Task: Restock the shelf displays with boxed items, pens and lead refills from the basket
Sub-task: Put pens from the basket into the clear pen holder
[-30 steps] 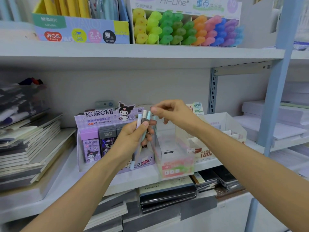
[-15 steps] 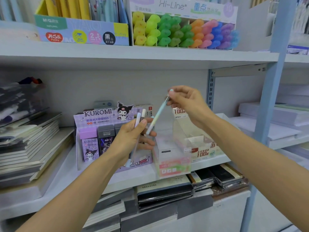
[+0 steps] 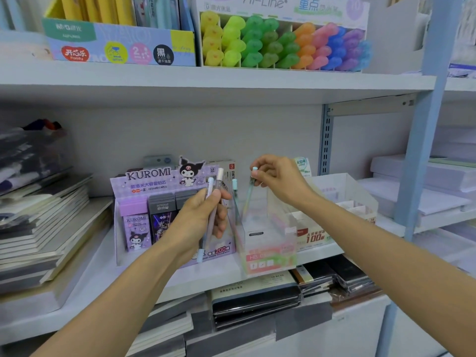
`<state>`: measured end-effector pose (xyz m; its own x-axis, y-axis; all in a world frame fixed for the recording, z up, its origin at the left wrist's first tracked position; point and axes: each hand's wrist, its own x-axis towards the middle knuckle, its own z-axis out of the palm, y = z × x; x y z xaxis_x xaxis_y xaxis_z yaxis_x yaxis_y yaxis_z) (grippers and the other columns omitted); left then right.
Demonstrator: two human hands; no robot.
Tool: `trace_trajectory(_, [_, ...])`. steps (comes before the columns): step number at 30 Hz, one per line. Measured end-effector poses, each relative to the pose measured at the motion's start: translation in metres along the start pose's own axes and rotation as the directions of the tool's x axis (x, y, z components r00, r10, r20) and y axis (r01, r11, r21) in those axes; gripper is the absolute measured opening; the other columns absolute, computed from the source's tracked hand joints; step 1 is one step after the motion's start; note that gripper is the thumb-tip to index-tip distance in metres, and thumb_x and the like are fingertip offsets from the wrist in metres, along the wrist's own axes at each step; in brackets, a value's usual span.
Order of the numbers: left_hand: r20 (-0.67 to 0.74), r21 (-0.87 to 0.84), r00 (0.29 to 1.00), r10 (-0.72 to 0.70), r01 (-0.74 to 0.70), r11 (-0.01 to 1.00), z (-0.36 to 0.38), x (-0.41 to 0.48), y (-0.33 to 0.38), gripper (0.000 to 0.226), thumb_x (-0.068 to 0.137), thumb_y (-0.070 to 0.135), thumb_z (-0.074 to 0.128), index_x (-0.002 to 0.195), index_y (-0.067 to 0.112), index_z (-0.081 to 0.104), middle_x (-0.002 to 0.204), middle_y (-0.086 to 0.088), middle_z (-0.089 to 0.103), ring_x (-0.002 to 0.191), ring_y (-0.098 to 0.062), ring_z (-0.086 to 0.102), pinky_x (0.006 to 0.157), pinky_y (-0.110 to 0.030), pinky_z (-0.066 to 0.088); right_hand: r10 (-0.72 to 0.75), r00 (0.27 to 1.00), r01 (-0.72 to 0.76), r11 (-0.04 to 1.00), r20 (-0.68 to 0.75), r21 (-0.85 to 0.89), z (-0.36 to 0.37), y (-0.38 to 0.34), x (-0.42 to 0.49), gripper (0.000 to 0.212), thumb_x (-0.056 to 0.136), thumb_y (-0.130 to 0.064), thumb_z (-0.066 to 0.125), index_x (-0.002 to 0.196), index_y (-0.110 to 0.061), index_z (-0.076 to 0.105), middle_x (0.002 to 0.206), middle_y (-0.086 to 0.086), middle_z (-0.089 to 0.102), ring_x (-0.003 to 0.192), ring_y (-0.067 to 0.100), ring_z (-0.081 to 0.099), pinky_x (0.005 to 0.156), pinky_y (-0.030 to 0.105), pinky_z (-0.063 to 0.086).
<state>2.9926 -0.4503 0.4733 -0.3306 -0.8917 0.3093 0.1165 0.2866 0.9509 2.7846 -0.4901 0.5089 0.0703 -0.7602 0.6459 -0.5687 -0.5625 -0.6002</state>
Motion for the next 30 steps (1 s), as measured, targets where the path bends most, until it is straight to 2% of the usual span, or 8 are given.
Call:
trace_trajectory(5, [0.038,0.002,0.999,-0.027,0.027,1.000,-0.003,0.003,-0.007,0.027,0.103,0.030,0.040,0.113,0.016,0.060,0.058,0.003,0.044,0.047,-0.011,0.038,0.045,-0.021,0.033,-0.020,0.998,0.019,1.000,0.053,0.011,-0.003,0.000,0.004,0.004,0.090,-0.009,0.066,0.093,-0.010,0.064,0.071,0.001,0.067,0.066,0.013,0.069,0.064,0.019,0.054])
trace_trajectory(11, [0.047,-0.074,0.998,-0.032,0.035,0.997,-0.003,0.005,-0.010,0.020,0.104,0.012,0.037,0.116,0.006,0.052,0.060,0.000,0.051,0.046,-0.009,0.039,0.041,-0.019,0.031,-0.045,0.999,0.045,0.999,-0.012,0.007,0.008,0.002,0.004,0.012,0.088,-0.011,0.069,0.096,-0.014,0.061,0.072,0.000,0.068,0.067,0.013,0.068,0.066,0.021,0.052])
trace_trajectory(14, [0.079,-0.058,0.997,0.010,-0.006,0.998,-0.005,0.002,-0.010,0.020,0.103,0.013,0.038,0.111,0.003,0.053,0.064,-0.002,0.056,0.048,-0.010,0.043,0.042,-0.019,0.035,-0.091,0.996,0.088,0.983,-0.013,-0.160,0.014,0.003,0.003,0.009,0.083,-0.014,0.075,0.088,-0.014,0.067,0.085,0.001,0.067,0.076,0.013,0.062,0.071,0.023,0.045])
trace_trajectory(18, [0.105,-0.077,0.994,0.027,-0.019,0.997,-0.005,-0.001,-0.008,0.027,0.102,0.020,0.041,0.109,0.004,0.061,0.069,-0.005,0.060,0.052,-0.012,0.049,0.045,-0.020,0.042,-0.052,0.997,0.066,0.941,0.050,-0.331,0.014,-0.007,0.003,0.018,0.085,-0.026,0.072,0.098,-0.014,0.074,0.099,0.002,0.059,0.086,0.016,0.056,0.076,0.026,0.042])
trace_trajectory(20, [0.104,-0.093,0.994,0.014,-0.004,0.996,-0.004,-0.002,-0.008,0.028,0.102,0.022,0.043,0.110,0.003,0.062,0.069,-0.005,0.060,0.053,-0.013,0.052,0.047,-0.021,0.045,-0.029,1.000,0.028,0.977,0.002,-0.210,0.008,-0.015,-0.001,0.023,0.090,-0.030,0.067,0.108,-0.017,0.073,0.101,-0.002,0.062,0.086,0.008,0.057,0.074,0.020,0.040])
trace_trajectory(23, [0.117,-0.076,0.993,0.012,-0.003,0.997,0.000,-0.003,-0.008,0.029,0.101,0.024,0.044,0.111,0.004,0.064,0.068,-0.005,0.060,0.053,-0.014,0.052,0.048,-0.023,0.045,0.046,0.995,-0.068,0.964,0.091,0.258,0.001,-0.028,-0.012,0.027,0.093,-0.025,0.063,0.117,-0.014,0.068,0.103,0.000,0.072,0.083,0.004,0.062,0.073,0.017,0.045])
trace_trajectory(26, [0.142,-0.045,0.990,0.024,-0.018,0.999,0.007,-0.005,-0.005,0.030,0.101,0.027,0.044,0.112,0.008,0.064,0.070,-0.005,0.063,0.054,-0.015,0.055,0.049,-0.025,0.047,0.034,0.975,-0.116,0.922,0.221,0.370,0.005,-0.035,-0.020,0.021,0.090,-0.012,0.065,0.111,-0.006,0.068,0.092,0.007,0.072,0.079,0.011,0.065,0.070,0.020,0.050])
trace_trajectory(30, [0.167,-0.007,0.985,0.049,-0.048,0.999,0.014,-0.008,0.002,0.032,0.100,0.031,0.044,0.112,0.010,0.064,0.072,-0.006,0.065,0.054,-0.017,0.058,0.054,-0.026,0.051,0.040,0.969,-0.162,0.849,0.245,0.502,-0.003,-0.042,-0.021,0.016,0.092,-0.009,0.062,0.106,0.000,0.063,0.092,0.012,0.069,0.081,0.020,0.065,0.076,0.027,0.053])
